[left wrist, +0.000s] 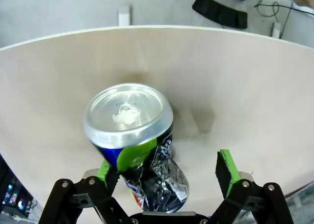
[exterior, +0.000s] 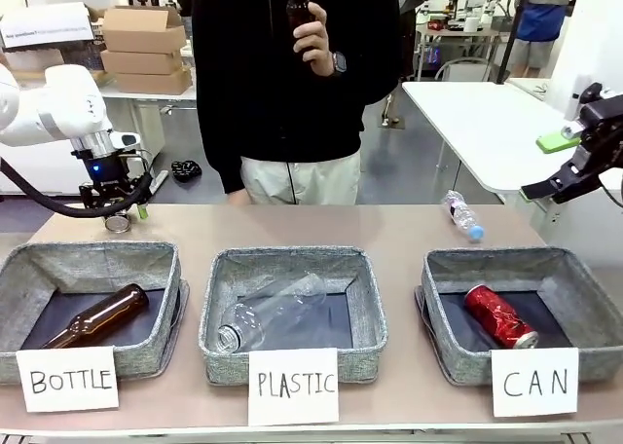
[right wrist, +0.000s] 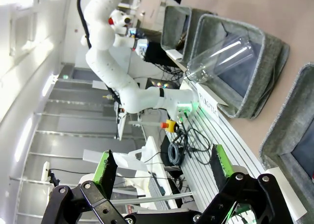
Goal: Sort the can waste into the basket.
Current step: Pick up the can waste from the table and place it in the right Fabric basket.
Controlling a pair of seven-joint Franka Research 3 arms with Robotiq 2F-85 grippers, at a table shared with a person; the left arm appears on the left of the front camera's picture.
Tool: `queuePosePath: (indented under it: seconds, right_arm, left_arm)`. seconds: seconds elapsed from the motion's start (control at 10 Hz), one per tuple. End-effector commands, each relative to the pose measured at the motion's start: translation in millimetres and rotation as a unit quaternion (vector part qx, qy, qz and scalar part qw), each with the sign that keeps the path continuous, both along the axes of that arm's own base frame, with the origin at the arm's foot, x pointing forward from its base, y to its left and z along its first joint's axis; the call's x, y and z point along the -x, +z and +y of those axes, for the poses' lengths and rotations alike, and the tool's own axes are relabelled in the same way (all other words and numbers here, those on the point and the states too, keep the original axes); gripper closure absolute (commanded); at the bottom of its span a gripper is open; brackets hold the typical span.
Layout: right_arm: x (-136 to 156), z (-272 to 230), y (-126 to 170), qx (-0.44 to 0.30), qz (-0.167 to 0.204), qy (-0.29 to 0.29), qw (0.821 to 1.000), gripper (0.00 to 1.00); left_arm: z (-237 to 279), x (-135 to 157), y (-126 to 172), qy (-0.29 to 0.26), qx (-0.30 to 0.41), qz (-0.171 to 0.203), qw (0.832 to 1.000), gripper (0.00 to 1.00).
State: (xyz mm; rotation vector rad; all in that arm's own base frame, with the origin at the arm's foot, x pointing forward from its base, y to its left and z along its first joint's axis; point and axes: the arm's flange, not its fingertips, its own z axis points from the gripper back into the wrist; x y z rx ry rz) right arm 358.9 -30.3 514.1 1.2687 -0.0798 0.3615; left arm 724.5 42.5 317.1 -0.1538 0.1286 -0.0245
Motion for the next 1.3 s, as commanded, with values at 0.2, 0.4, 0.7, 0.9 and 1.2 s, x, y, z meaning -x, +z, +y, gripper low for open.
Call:
queuePosePath:
  seconds: [0.2,0.4,0.7,0.9,1.2]
  right_arm:
    - [0.2,0.0,2.5,0.004,-0.002,-0.001,1.000,0.00]
    - [0.2,0.0,2.5,0.004,-0.002,-0.001,1.000,0.00]
    - [0.2,0.0,2.5,0.004,-0.002,-0.001,1.000,0.00]
    - [0.2,0.0,2.5,0.004,-0.002,-0.001,1.000,0.00]
    - [0.2,0.0,2.5,0.004,-0.002,-0.001,1.000,0.00]
  left_arm:
    - [-2.1,-4.2,9.3,0.005,-0.024,0.004,1.000,1.00]
    - [-2.3,-3.6,7.4,0.004,-0.028,0.004,1.000,1.00]
    - [-1.7,-2.1,6.9,0.002,-0.031,0.002,1.000,1.00]
    - [-1.3,-1.2,8.4,0.006,-0.024,0.001,1.000,1.00]
    - [-8.0,47.8,85.5,0.010,0.016,-0.001,1.000,1.00]
